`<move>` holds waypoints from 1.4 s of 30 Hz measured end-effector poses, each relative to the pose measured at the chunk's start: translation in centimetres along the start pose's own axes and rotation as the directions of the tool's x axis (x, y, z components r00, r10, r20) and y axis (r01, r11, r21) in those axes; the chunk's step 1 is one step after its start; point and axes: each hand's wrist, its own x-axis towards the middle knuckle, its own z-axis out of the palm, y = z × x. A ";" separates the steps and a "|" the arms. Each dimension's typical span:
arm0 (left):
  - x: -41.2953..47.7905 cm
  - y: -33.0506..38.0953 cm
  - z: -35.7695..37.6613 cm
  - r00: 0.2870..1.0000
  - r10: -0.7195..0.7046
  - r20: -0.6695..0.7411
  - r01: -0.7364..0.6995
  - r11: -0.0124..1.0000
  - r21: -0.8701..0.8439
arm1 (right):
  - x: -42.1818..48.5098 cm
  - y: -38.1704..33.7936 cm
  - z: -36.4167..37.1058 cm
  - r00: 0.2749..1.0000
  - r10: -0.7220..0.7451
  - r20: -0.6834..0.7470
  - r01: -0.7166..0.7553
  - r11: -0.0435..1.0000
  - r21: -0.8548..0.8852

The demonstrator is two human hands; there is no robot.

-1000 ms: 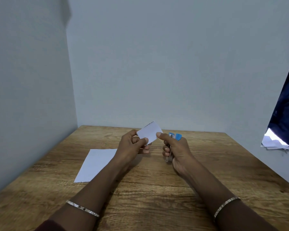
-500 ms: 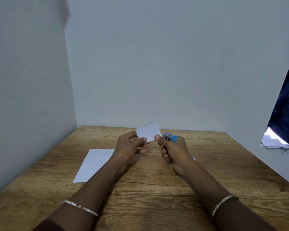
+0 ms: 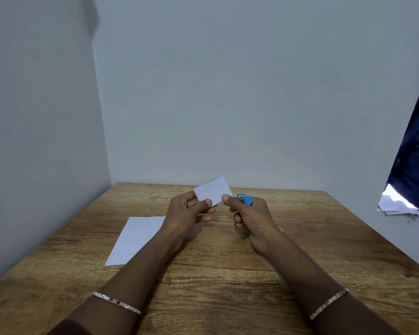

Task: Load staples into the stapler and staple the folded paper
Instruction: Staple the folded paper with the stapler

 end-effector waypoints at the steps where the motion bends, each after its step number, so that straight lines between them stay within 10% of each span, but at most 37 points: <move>1: 0.0 0.0 0.0 1.000 0.001 -0.008 -0.001 1.000 0.005 | 0.0 -0.2 0.0 1.000 0.018 0.012 -0.017 1.000 -0.016; 12: -0.2 0.4 -0.1 0.996 0.036 -0.080 -0.036 0.999 0.013 | -0.4 -0.2 0.1 0.949 0.067 0.307 -0.097 0.992 0.084; 42: -1.3 1.2 1.3 0.990 0.077 -0.122 -0.061 0.990 0.127 | -0.8 -0.7 -0.2 0.949 0.056 0.309 -0.144 0.952 0.269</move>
